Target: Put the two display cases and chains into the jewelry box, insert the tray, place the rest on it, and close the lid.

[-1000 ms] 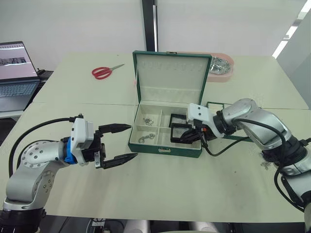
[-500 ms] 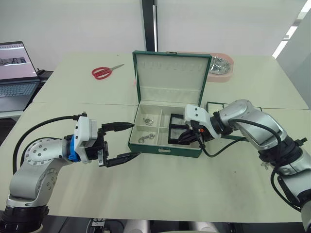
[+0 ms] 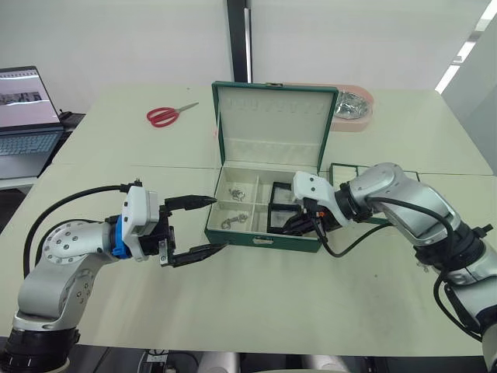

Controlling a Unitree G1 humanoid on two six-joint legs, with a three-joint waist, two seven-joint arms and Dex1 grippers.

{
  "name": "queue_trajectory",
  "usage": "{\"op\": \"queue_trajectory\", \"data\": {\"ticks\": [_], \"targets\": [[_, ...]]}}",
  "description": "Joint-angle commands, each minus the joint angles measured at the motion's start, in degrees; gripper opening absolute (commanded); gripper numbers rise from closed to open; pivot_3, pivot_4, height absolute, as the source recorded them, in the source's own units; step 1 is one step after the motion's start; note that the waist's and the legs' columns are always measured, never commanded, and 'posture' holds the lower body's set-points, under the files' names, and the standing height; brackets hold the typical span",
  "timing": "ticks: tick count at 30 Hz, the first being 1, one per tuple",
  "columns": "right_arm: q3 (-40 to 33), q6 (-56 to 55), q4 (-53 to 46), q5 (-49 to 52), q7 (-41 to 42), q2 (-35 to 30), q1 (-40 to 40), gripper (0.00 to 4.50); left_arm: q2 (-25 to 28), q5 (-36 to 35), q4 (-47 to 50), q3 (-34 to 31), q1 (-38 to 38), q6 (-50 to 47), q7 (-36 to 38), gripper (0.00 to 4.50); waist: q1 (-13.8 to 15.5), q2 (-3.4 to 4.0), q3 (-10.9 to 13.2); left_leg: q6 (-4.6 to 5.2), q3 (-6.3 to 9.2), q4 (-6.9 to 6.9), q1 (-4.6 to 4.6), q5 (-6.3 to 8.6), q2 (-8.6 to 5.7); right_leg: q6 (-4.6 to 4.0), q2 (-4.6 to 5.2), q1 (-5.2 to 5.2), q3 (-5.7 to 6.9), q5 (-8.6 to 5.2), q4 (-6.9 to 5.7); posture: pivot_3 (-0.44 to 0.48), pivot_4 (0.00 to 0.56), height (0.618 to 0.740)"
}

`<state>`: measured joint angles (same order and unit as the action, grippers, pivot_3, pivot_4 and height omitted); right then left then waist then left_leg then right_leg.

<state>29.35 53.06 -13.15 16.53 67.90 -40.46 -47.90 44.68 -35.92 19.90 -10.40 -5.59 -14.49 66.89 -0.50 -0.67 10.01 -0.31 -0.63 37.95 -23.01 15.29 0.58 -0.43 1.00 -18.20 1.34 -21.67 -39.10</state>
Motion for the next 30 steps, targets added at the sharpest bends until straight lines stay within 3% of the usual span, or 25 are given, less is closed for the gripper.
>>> {"op": "queue_trajectory", "data": {"ticks": [1, 3, 19, 26, 30], "targets": [[-1.3, -0.6, -1.5, -0.1, -0.6, -0.3, 0.2, 0.02, -0.1, 0.0, 1.1, -0.1, -0.9, 0.8, 0.0, 4.5, 0.0, 0.0, 0.0, 0.0, 0.0, 0.0, 0.0, 0.0, 0.0, 0.0, 0.0, 0.0, 0.0, 0.0, 0.0, 0.0, 0.15, 0.74], [-1.4, -1.1, -1.1, -0.3, -0.9, -0.2, 0.1, 0.02, -0.1, 0.0, 1.2, -0.1, -0.9, 0.8, 0.0, 4.5, 0.0, 0.0, 0.0, 0.0, -0.01, 0.0, 0.0, 0.0, 0.0, 0.0, 0.0, 0.0, 0.0, 0.0, 0.0, 0.0, 0.15, 0.74], [-6.6, -6.4, 2.2, 0.7, -0.7, 0.2, -1.3, 4.48, -0.6, 0.0, 1.2, 0.4, -1.1, 0.9, -0.1, 4.5, 0.0, 0.0, 0.0, 0.0, -0.01, 0.0, 0.0, 0.0, 0.0, 0.0, 0.0, 0.0, 0.0, 0.0, 0.01, 0.0, 0.15, 0.74], [-13.4, -19.6, -3.2, -1.0, -3.8, -1.8, 6.0, 4.48, -0.4, -0.7, 1.2, -1.3, -0.4, -0.4, -1.9, 4.5, 0.1, -0.01, 0.0, 0.0, -0.01, -0.01, -0.03, 0.0, -0.02, 0.0, 0.01, 0.01, 0.01, 0.0, 0.04, 0.0, 0.15, 0.74], [-23.4, -19.8, -10.7, 1.8, -9.1, -2.6, 13.6, 4.48, 0.2, -2.0, -0.7, -5.7, 0.8, -3.8, -6.1, 4.5, 0.1, -0.02, 0.0, -0.01, 0.0, -0.01, -0.05, 0.0, -0.01, 0.0, 0.01, 0.0, 0.01, 0.0, 0.04, 0.0, 0.15, 0.74]]}}
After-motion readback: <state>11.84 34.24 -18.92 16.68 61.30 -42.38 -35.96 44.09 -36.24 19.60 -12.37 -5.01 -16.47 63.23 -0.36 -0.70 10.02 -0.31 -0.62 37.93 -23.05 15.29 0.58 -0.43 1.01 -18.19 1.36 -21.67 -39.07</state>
